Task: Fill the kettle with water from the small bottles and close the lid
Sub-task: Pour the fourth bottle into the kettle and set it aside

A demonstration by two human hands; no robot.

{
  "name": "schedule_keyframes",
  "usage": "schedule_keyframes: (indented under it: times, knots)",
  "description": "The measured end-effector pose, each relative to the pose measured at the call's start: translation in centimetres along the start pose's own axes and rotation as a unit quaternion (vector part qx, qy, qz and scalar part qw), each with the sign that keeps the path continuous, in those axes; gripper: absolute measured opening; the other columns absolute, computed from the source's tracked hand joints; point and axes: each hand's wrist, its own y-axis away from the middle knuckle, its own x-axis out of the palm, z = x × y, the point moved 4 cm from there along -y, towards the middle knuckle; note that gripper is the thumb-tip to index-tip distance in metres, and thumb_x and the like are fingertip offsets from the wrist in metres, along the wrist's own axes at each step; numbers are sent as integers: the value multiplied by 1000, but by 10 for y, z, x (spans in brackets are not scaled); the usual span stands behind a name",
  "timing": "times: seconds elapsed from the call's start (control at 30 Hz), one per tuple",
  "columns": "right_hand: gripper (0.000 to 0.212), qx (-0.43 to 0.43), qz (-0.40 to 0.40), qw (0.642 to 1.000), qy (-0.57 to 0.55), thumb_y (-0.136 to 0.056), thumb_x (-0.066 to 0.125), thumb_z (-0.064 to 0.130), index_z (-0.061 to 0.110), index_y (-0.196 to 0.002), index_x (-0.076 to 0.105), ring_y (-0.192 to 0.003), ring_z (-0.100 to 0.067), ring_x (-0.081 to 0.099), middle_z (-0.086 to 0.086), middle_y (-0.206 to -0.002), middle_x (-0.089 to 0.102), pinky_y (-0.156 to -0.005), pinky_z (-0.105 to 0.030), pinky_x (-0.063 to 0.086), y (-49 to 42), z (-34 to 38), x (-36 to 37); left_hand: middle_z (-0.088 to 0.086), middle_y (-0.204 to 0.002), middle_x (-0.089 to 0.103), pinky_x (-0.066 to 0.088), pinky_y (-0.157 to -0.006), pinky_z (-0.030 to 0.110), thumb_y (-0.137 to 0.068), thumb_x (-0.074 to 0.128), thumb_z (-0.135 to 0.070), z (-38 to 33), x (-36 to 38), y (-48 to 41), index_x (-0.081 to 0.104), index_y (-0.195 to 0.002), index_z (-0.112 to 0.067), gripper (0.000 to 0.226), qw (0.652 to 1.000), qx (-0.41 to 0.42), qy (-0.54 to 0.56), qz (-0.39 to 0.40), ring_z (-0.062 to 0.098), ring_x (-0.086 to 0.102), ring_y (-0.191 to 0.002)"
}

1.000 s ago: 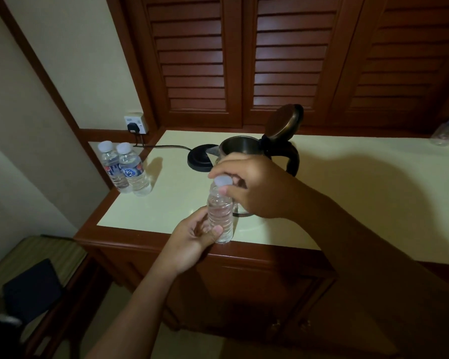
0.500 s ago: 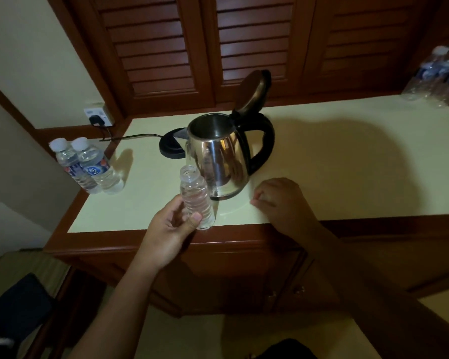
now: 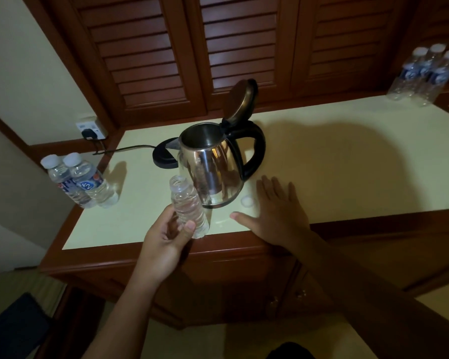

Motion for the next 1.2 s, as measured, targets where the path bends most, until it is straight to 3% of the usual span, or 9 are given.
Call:
schedule_keyframes:
  times: [0.1, 0.2, 0.33, 0.5, 0.6, 0.77, 1.07, 1.2]
  knots:
    - [118, -4, 4, 1000, 8, -80, 14, 94, 8, -161, 6, -157, -30, 0, -11, -170, 4, -124, -58, -2, 1, 0, 0, -8, -119, 76, 52, -98, 26, -99, 69, -28, -2, 0, 0, 62, -135, -23, 37, 999, 1, 0, -32, 9, 70, -113]
    - [116, -7, 8, 1000, 12, -81, 14, 93, 10, -161, 3, -157, -29, -3, -10, -170, 1, -124, -57, -4, 1, 0, 0, -7, -125, 75, 52, -102, 36, -95, 71, -33, -10, -3, -3, 64, -135, -25, 41, 998, 3, 5, -67, 12, 69, -119]
    - [114, -6, 7, 1000, 1, -82, 14, 92, 12, -161, 1, -157, -27, -5, -9, -171, -2, -124, -56, -6, 1, 0, -2, -13, -130, 72, 51, -103, 36, -94, 73, -33, -38, -14, -15, 64, -137, -31, 44, 994, 25, -26, -104, 7, 63, -125]
    - [115, -3, -8, 1000, 10, -80, 13, 93, 12, -162, 4, -157, -27, -2, -8, -171, 2, -124, -55, -4, -1, -1, -1, -10, -138, 61, 48, -101, 37, -92, 71, -44, -81, -41, -45, 59, -138, -39, 48, 971, 37, -181, -150, 11, 58, -125]
    - [116, -6, -20, 1000, 9, -80, 13, 93, 11, -161, 7, -157, -28, 0, -9, -170, 5, -125, -54, -3, -1, -2, 1, 1, -140, 55, 44, -101, 37, -97, 72, -29, -101, -52, -63, 56, -146, -28, 51, 931, 51, -322, -166, 22, 55, -126]
    - [114, -7, -33, 999, 0, -81, 16, 93, 11, -161, 11, -157, -27, 3, -9, -170, 8, -125, -53, -4, 0, -2, -2, 8, -143, 50, 46, -107, 50, -96, 73, -28, -118, -62, -88, 53, -148, -25, 56, 863, 91, -475, -148, 34, 47, -133]
    - [113, -5, -39, 999, -21, -80, 19, 93, 14, -161, 10, -157, -25, 1, -7, -170, 8, -126, -51, -5, -1, -4, -4, 16, -145, 53, 43, -102, 59, -81, 82, -15, -154, -61, -108, 54, -147, -17, 72, 706, 185, -674, -118, 42, 43, -138]
    - [112, -2, -49, 998, -38, -81, 23, 92, 14, -161, 12, -157, -23, 4, -5, -170, 12, -126, -50, -6, -2, -5, -4, 16, -145, 54, 42, -103, 63, -78, 81, -9, -161, -57, -113, 54, -146, -17, 74, 662, 199, -715, -108, 44, 41, -141]
